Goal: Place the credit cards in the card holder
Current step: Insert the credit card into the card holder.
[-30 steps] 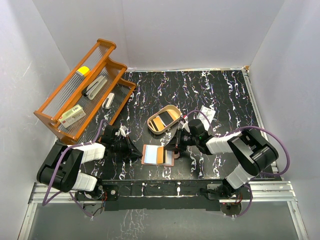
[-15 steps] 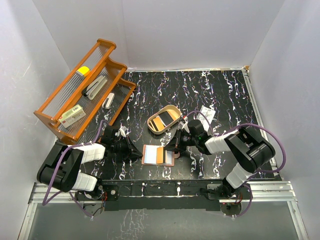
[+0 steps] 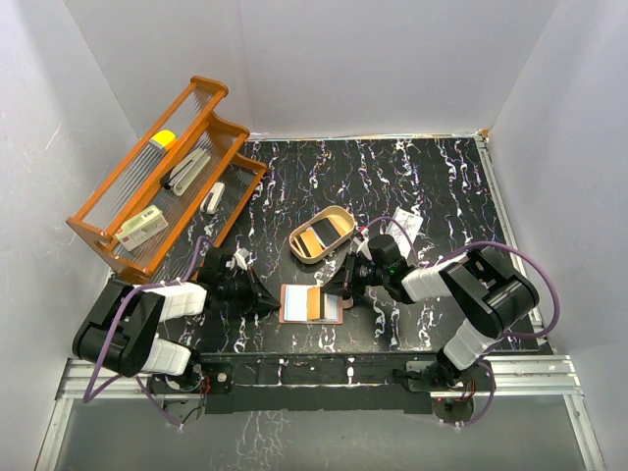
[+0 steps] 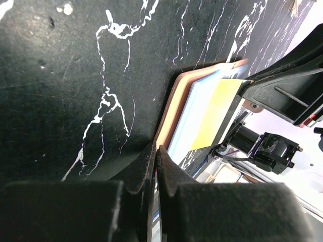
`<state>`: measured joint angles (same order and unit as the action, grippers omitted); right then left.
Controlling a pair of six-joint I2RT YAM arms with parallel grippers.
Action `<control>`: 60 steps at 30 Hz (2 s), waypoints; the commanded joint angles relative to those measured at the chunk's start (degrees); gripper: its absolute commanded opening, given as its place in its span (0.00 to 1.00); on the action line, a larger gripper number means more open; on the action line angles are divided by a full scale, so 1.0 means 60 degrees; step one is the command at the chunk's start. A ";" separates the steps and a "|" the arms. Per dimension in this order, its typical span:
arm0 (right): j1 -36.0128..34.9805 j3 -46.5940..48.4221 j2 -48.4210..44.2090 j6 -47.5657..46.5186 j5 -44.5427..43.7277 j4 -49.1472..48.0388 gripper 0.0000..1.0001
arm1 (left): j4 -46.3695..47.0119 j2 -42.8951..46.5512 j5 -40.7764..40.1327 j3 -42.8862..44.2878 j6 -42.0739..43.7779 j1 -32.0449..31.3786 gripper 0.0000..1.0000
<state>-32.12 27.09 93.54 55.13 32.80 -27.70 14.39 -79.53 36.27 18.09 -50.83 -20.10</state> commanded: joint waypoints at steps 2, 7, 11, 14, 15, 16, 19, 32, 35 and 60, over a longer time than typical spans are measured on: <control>0.0036 -0.0146 0.0036 -0.0204 -0.0344 -0.0579 0.00 | -0.0511 -0.0222 -0.0201 -0.0275 0.0114 -0.0151 0.02; 0.0036 -0.0069 0.0067 -0.0568 -0.0213 -0.0410 0.00 | -0.0480 -0.0251 -0.0208 -0.0284 0.0107 -0.0166 0.02; 0.0036 -0.0048 0.0137 -0.0765 -0.0200 -0.0317 0.00 | -0.0452 -0.0291 -0.0215 -0.0290 0.0107 -0.0167 0.02; 0.0038 -0.0051 0.0228 -0.0905 -0.0216 -0.0341 0.00 | -0.0397 -0.0363 -0.0230 -0.0304 0.0093 -0.0179 0.02; 0.0038 -0.0048 0.0263 -0.0924 -0.0219 -0.0335 0.00 | -0.0385 -0.0388 -0.0244 -0.0312 0.0093 -0.0180 0.02; 0.0040 -0.0035 0.0306 -0.0931 -0.0214 -0.0334 0.00 | -0.0367 -0.0415 -0.0252 -0.0318 0.0092 -0.0192 0.02; 0.0036 -0.0034 0.0358 -0.0877 -0.0200 -0.0370 0.10 | -0.0349 -0.0443 -0.0249 -0.0319 0.0081 -0.0203 0.02; 0.0039 0.0017 -0.0574 -0.1204 -0.0687 0.0711 0.05 | -0.0275 -0.0532 -0.0274 -0.0348 0.0049 -0.0260 0.02; 0.0036 0.0026 -0.0454 -0.1308 -0.0747 0.0716 0.02 | -0.0237 -0.0571 -0.0283 -0.0374 0.0063 -0.0261 0.02; -0.0474 -0.0281 0.0425 0.0168 -0.0659 -0.1407 0.00 | 0.0135 -0.0704 -0.0269 -0.0394 -0.0347 -0.0554 0.02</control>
<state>-33.76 26.35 95.55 55.31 30.30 -32.77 18.44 -82.11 37.71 17.50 -53.76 -22.37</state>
